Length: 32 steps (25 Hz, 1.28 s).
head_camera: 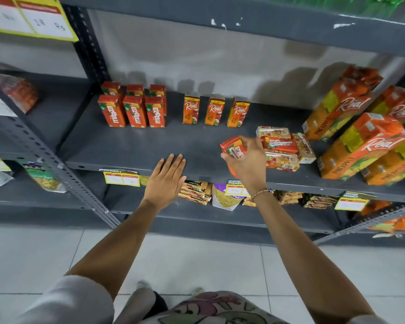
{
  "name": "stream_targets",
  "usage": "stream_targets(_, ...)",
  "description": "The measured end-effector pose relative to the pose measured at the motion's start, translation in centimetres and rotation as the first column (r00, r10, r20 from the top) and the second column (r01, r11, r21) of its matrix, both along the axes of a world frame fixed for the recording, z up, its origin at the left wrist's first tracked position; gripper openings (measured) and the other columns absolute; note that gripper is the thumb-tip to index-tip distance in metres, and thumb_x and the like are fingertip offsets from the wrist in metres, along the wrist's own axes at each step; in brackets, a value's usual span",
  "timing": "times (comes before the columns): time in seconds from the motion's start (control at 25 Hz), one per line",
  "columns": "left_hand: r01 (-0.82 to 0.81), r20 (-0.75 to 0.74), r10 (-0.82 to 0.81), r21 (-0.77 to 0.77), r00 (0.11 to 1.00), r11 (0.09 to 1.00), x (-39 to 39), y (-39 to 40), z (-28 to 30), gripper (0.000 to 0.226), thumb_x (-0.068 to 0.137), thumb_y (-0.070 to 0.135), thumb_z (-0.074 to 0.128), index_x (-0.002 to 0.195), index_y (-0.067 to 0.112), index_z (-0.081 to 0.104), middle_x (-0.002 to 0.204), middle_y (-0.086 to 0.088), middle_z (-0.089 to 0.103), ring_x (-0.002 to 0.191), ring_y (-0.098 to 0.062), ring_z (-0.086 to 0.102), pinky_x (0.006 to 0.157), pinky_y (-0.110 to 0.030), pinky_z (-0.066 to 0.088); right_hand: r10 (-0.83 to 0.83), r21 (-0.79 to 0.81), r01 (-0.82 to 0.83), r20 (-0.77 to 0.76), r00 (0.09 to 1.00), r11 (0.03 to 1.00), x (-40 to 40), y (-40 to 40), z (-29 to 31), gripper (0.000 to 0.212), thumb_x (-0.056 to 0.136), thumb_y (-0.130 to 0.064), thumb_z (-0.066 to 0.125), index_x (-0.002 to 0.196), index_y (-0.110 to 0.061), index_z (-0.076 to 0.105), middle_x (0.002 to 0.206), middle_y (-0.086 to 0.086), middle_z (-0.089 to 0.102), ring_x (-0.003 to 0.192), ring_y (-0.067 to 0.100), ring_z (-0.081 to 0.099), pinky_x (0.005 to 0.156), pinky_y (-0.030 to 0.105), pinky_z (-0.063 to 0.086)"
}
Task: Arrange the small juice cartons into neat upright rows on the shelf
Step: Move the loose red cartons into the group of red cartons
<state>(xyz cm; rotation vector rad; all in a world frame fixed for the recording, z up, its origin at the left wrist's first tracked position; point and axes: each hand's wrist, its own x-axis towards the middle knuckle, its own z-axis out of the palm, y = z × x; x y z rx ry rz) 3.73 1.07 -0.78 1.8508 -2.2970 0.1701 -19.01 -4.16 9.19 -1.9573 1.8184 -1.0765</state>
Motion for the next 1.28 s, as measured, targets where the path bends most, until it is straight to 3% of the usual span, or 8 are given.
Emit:
stream_targets(0.12,-0.027,-0.012,0.027,0.001,1.000,1.000,5.1,0.9,0.2,0.061,0.103,0.038,0.013,0.139,0.000,0.046,0.144,-0.015,0.047,0.135,-0.032,0.042,0.112,-0.046,0.030,0.032,-0.001,-0.032,0.250,0.968,0.999,5.5,0.7,0.5,0.058,0.061,-0.040,0.084,0.107,-0.020,0.053,0.103,-0.001,0.059,0.088,0.009,0.060,0.070,0.013,0.047)
stream_targets(0.2,-0.074,-0.064,0.073,-0.012,0.995,0.997,9.6,1.1,0.5,0.065,0.103,0.039,0.010,0.136,-0.002,0.048,0.142,-0.016,0.049,0.133,-0.032,0.044,0.111,-0.046,0.031,0.052,0.032,-0.069,0.378,0.924,0.997,9.6,0.7,0.7,0.059,0.061,-0.039,0.085,0.102,-0.023,0.046,0.094,-0.005,0.062,0.083,0.007,0.063,0.067,0.005,0.047)
stream_targets(0.44,-0.176,-0.153,0.166,-0.050,0.974,0.983,21.2,2.5,0.6,0.063,0.103,0.039,0.013,0.135,-0.001,0.051,0.140,-0.016,0.052,0.130,-0.033,0.048,0.109,-0.044,0.034,0.115,0.027,-0.141,0.438,0.892,0.990,21.5,0.6,-0.1,0.060,0.060,-0.038,0.086,0.095,-0.017,0.043,0.075,-0.019,0.055,0.067,-0.004,0.056,0.056,-0.004,0.037)
stream_targets(0.56,-0.153,-0.161,0.138,-0.080,0.977,0.985,23.2,2.3,0.3,0.065,0.103,0.038,0.013,0.131,-0.004,0.053,0.136,-0.019,0.055,0.126,-0.036,0.050,0.108,-0.039,0.032,0.125,0.020,-0.148,0.431,0.894,0.989,27.0,0.7,-0.6,0.062,0.059,-0.038,0.087,0.096,-0.017,0.042,0.077,-0.016,0.059,0.070,0.006,0.061,0.059,0.003,0.042)
stream_targets(0.68,-0.148,-0.198,0.130,-0.082,0.972,0.986,23.2,1.9,-0.3,0.067,0.102,0.038,0.011,0.130,-0.004,0.055,0.135,-0.019,0.056,0.127,-0.037,0.050,0.106,-0.042,0.037,0.114,0.027,-0.136,0.400,0.909,0.990,30.5,0.3,-0.7,0.065,0.059,-0.039,0.086,0.100,-0.011,0.043,0.081,0.001,0.067,0.073,0.018,0.065,0.063,0.028,0.052)
stream_targets(0.76,-0.149,-0.224,0.126,-0.087,0.966,0.985,23.4,1.8,-0.8,0.066,0.102,0.037,0.012,0.129,-0.004,0.055,0.135,-0.018,0.056,0.127,-0.037,0.050,0.105,-0.044,0.039,0.097,0.032,-0.118,0.381,0.919,0.993,32.2,0.0,-1.1,0.064,0.060,-0.039,0.086,0.099,-0.012,0.043,0.085,0.004,0.067,0.076,0.021,0.064,0.065,0.036,0.053)
stream_targets(1.08,-0.154,-0.286,0.112,-0.131,0.952,0.979,23.5,2.0,-1.5,0.059,0.103,0.034,0.017,0.127,-0.002,0.058,0.133,-0.016,0.058,0.126,-0.035,0.052,0.109,-0.038,0.028,-0.018,0.111,-0.023,0.356,0.934,0.994,35.2,-0.9,-1.7,0.065,0.059,-0.040,0.086,0.093,-0.019,0.035,0.083,-0.005,0.058,0.076,0.020,0.063,0.070,0.042,0.056)
stream_targets(1.28,-0.155,-0.280,0.112,-0.138,0.953,0.978,23.6,2.1,-1.3,0.062,0.103,0.035,0.013,0.127,-0.001,0.058,0.133,-0.016,0.058,0.126,-0.034,0.052,0.109,-0.040,0.033,0.280,0.123,-0.302,0.167,0.945,0.945,32.0,-1.6,0.1,0.078,0.066,-0.036,0.083,0.122,-0.008,0.035,0.124,0.006,0.044,0.101,0.013,0.048,0.079,0.023,0.044)
